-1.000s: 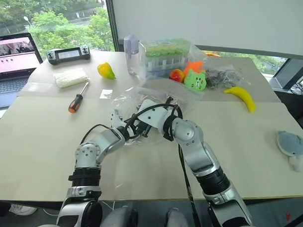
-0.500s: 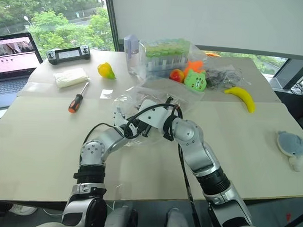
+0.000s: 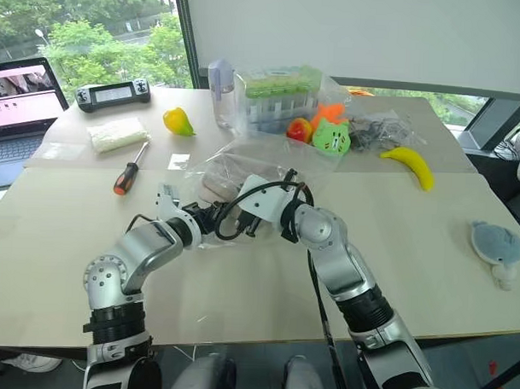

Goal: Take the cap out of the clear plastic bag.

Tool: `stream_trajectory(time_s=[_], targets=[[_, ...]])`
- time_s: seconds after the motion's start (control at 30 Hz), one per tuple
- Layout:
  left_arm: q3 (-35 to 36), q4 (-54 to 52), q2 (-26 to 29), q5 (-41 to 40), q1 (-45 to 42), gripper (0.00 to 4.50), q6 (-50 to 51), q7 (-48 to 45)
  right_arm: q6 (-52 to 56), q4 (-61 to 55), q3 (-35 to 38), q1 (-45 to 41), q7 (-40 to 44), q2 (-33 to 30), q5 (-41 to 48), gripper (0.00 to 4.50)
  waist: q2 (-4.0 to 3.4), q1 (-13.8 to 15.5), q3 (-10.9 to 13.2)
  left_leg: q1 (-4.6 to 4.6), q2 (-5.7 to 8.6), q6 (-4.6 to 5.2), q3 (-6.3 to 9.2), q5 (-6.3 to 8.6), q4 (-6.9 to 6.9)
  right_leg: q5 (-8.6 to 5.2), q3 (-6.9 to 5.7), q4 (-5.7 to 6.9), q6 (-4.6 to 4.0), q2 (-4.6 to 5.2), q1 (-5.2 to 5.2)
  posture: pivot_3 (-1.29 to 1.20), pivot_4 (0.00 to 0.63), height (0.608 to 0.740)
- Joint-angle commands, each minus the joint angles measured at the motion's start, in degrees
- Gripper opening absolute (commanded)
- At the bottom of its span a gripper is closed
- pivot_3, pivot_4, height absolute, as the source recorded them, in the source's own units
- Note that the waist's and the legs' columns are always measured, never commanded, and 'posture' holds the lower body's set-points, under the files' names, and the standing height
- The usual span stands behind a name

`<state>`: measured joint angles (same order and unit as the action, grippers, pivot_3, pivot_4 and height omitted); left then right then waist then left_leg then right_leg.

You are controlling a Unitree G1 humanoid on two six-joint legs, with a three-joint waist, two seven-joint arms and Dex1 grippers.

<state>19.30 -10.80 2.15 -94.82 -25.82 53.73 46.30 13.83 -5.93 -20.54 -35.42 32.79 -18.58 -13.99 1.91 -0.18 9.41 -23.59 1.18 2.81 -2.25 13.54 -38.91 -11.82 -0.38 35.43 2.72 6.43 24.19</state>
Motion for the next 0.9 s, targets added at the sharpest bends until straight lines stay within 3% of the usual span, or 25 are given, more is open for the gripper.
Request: stream_trajectory(time_s=[0.03,0.17,0.3,0.4,0.43,0.53,0.63,0.73,0.9], targets=[[-2.83,-2.63,3.81,-6.73,0.80,0.06,-1.49,6.57,-4.23,1.82,-0.57,-1.18,-0.68,0.56,-0.62,0.00,0.00,-0.08,0.00,0.00,0.00,-0.03,0.00,-0.02,0.03,0.00,0.00,0.00,0.00,-0.01,0.01,0.00,0.150,0.738],[-7.60,-6.60,8.84,-15.67,2.71,0.06,-4.32,14.11,-7.49,5.37,-1.28,-2.04,-1.27,0.90,-1.38,0.00,0.00,-0.27,0.00,0.01,0.00,-0.05,0.00,-0.03,0.05,0.00,0.01,-0.02,0.00,-0.01,0.00,0.00,0.150,0.738],[-10.02,-10.94,16.26,-18.18,4.87,0.06,-1.61,12.93,-11.63,10.11,-2.16,-3.23,-1.56,1.58,-2.23,0.00,0.00,-0.51,0.00,0.08,0.00,-0.08,0.00,-0.04,0.07,0.00,0.04,-0.01,-0.01,0.00,-0.04,0.00,0.150,0.738],[-10.56,-10.15,28.40,-18.18,5.27,0.06,6.09,2.55,-14.67,14.01,-2.12,-4.42,-1.89,2.13,-2.49,0.00,-0.01,-0.74,0.00,0.15,0.02,-0.13,-0.02,-0.07,0.10,-0.02,0.04,0.05,-0.05,-0.05,-0.04,0.00,0.150,0.738],[-11.69,-10.22,36.23,-18.18,4.74,0.06,12.02,-3.28,-15.65,15.48,-1.95,-4.93,-1.96,2.29,-2.52,0.00,0.00,-0.93,0.00,0.21,0.01,-0.15,-0.05,-0.09,0.14,-0.06,0.06,0.12,-0.11,-0.09,-0.05,0.00,0.150,0.738],[-14.54,-9.19,51.66,-14.75,3.13,0.06,21.18,-15.90,-18.46,19.34,-1.56,-6.25,-2.15,2.56,-2.66,0.00,-0.02,-1.07,0.03,0.40,-0.07,-0.27,-0.10,-0.11,0.26,-0.20,0.04,0.36,-0.30,-0.32,-0.06,0.00,0.150,0.738],[-16.49,-8.52,59.50,-5.90,-0.42,0.06,25.33,-28.02,-20.87,22.65,-1.40,-7.44,-2.39,2.71,-2.67,0.00,-0.05,-1.01,0.06,0.52,-0.11,-0.27,-0.13,-0.09,0.36,-0.28,0.05,0.33,-0.35,-0.33,-0.09,0.00,0.150,0.738],[-18.66,-7.06,61.62,-1.07,-5.71,0.06,26.86,-37.15,-22.83,25.49,-1.31,-8.40,-2.64,2.97,-2.83,0.00,-0.02,-1.00,0.06,0.56,-0.14,-0.40,-0.17,-0.17,0.46,-0.31,0.08,0.33,-0.38,-0.36,-0.08,0.00,0.150,0.738],[-21.02,-4.87,59.23,5.92,-16.09,0.06,25.91,-48.46,-24.57,27.85,-1.31,-8.86,-3.20,3.36,-3.27,0.00,-0.02,-0.95,0.07,0.52,-0.17,-0.52,-0.17,-0.25,0.62,-0.33,0.10,0.32,-0.43,-0.37,0.02,0.00,0.150,0.738]])
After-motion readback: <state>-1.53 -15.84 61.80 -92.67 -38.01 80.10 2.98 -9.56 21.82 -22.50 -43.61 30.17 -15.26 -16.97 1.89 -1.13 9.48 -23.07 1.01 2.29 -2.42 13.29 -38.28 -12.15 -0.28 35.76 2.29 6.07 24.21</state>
